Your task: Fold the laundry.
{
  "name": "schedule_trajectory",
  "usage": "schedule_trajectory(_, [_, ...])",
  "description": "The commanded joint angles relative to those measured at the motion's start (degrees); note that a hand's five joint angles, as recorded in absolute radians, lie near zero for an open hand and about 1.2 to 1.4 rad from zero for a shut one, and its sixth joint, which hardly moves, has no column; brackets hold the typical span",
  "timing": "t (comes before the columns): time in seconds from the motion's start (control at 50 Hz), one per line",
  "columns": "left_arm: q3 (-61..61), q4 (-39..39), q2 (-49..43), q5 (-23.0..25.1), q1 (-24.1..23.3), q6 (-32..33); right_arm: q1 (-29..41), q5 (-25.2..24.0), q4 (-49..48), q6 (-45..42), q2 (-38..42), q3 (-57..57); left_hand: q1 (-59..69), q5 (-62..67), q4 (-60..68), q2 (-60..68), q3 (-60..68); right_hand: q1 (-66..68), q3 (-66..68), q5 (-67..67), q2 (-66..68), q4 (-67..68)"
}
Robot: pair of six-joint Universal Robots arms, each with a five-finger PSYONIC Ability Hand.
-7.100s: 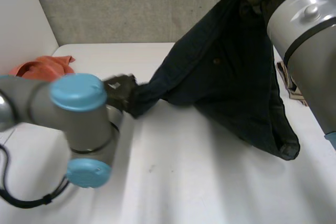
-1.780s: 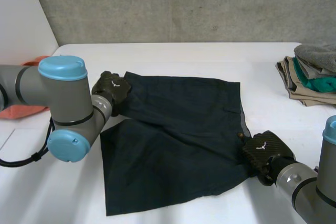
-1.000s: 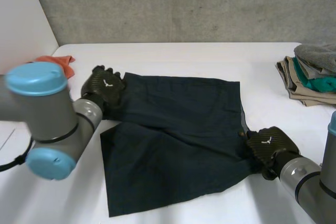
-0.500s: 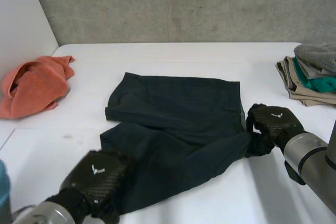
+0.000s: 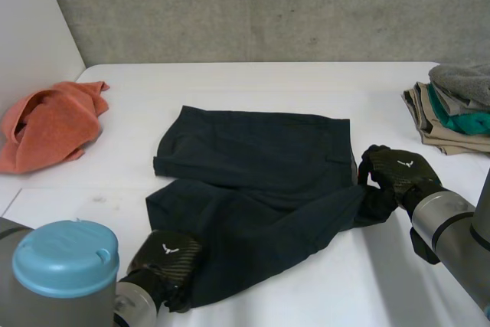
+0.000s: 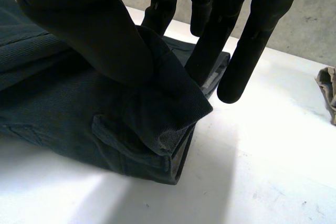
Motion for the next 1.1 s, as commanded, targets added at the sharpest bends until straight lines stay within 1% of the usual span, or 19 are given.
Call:
schedule_trajectory(0.02, [0.7,1.1,-1.4,-1.0,-1.9,0.3,0.2,0.0,0.0,-0.3,0.0,0.1,5.7,5.7,5.7,6.2,5.9,16.7,11.2,11.9,60.7,11.3])
schedule_trajectory(0.1, [0.6,1.3,-1.5,-1.1,-2.1,0.3,0.3,-0.1,-0.1,-0.3,0.0,0.1,9.4,9.4,9.4,9.9,9.6,16.7,11.2,11.9,60.7,11.3])
schedule_trajectory(0.18, [0.6,1.7,-1.7,-1.4,-2.1,0.3,0.3,0.0,0.0,-0.4,0.0,0.1,32.7,32.7,32.7,33.3,32.9,16.7,11.2,11.9,60.7,11.3])
schedule_trajectory(0.2, [0.7,2.0,-1.6,-2.1,-2.1,0.3,0.3,0.0,0.0,-0.4,0.0,0.1,45.4,45.4,45.4,46.0,45.6,16.7,11.2,11.9,60.7,11.3])
schedule_trajectory(0.3, [0.8,3.2,-0.7,-6.1,-2.3,1.5,0.1,0.0,0.2,-1.1,-0.4,0.0,45.5,45.5,45.5,46.1,45.7,16.7,11.2,11.9,60.7,11.3])
schedule_trajectory(0.36, [0.5,2.9,0.2,-8.5,-2.6,3.9,0.2,0.0,1.6,-3.8,-1.1,-0.2,45.5,45.5,45.5,46.1,45.7,16.7,11.2,11.9,60.7,11.3])
schedule_trajectory(0.38, [0.2,2.6,0.8,-8.6,-2.6,4.6,0.3,0.0,2.5,-5.2,-1.5,-0.3,45.5,45.5,45.5,46.1,45.7,16.7,11.2,11.9,60.7,11.3])
schedule_trajectory(0.46, [-2.3,-1.1,6.6,-8.7,-2.6,9.6,0.3,0.0,9.3,-17.7,-4.1,0.4,45.5,45.5,45.5,46.1,45.7,16.7,11.2,11.9,60.7,11.3])
schedule_trajectory(0.48, [-2.7,-2.5,8.1,-8.7,-2.6,10.7,0.4,0.2,12.6,-24.3,-5.6,1.1,45.5,45.5,45.5,46.1,45.7,16.7,11.2,11.9,60.7,11.3])
schedule_trajectory(0.54, [-3.7,-9.7,12.5,-8.6,-3.4,14.0,0.4,0.8,17.4,-32.6,-7.7,2.6,45.5,45.5,45.5,46.1,45.7,16.7,11.2,11.9,60.7,11.3])
schedule_trajectory(0.56, [-3.8,-11.5,13.3,-8.5,-3.8,14.1,0.4,0.8,20.1,-37.4,-9.4,3.8,45.5,45.5,45.5,46.1,45.7,16.7,11.2,11.9,60.7,11.3])
schedule_trajectory(0.58, [-3.8,-15.6,15.5,-8.0,-4.9,14.2,0.4,0.8,21.4,-39.3,-10.4,4.4,45.5,45.5,45.5,46.1,45.7,16.7,11.2,11.9,60.7,11.3])
schedule_trajectory(0.66, [-3.9,-25.5,21.6,-5.8,-7.9,14.4,0.3,0.7,26.6,-47.1,-14.6,7.0,45.5,45.5,45.5,46.1,45.7,16.7,11.2,11.9,60.7,11.3])
schedule_trajectory(0.72, [-3.2,-28.5,22.8,-4.8,-8.9,14.5,-0.2,0.1,28.3,-49.0,-16.2,7.3,45.5,45.5,45.5,46.1,45.7,16.7,11.2,11.9,60.7,11.3])
schedule_trajectory(0.78, [-1.6,-25.7,22.0,-4.8,-8.9,14.8,0.4,-0.3,27.8,-48.2,-15.9,6.7,45.5,45.5,45.5,46.1,45.7,16.7,11.2,11.9,60.7,11.3])
schedule_trajectory(0.86, [1.5,-18.2,17.7,-5.4,-8.6,15.0,0.6,-0.5,24.7,-46.1,-13.1,6.0,45.5,45.5,45.5,46.1,45.7,16.7,11.2,11.9,60.7,11.3])
schedule_trajectory(0.94, [6.2,-10.7,12.7,-5.9,-5.4,16.9,0.6,0.5,19.3,-43.7,-7.5,2.9,45.5,45.5,45.5,46.1,45.7,16.7,11.2,11.9,60.7,11.3])
schedule_trajectory(0.98, [9.4,-5.1,8.9,-5.9,-2.8,19.8,0.6,1.0,17.5,-42.8,-5.6,1.3,45.5,45.5,45.5,46.1,45.7,16.7,11.2,11.9,60.7,11.3])
schedule_trajectory(1.1, [19.2,8.7,-2.5,-6.2,-0.4,27.9,0.7,4.7,9.9,-39.6,1.5,-6.6,45.5,45.5,45.5,46.1,45.7,16.7,11.2,11.9,60.7,11.3])
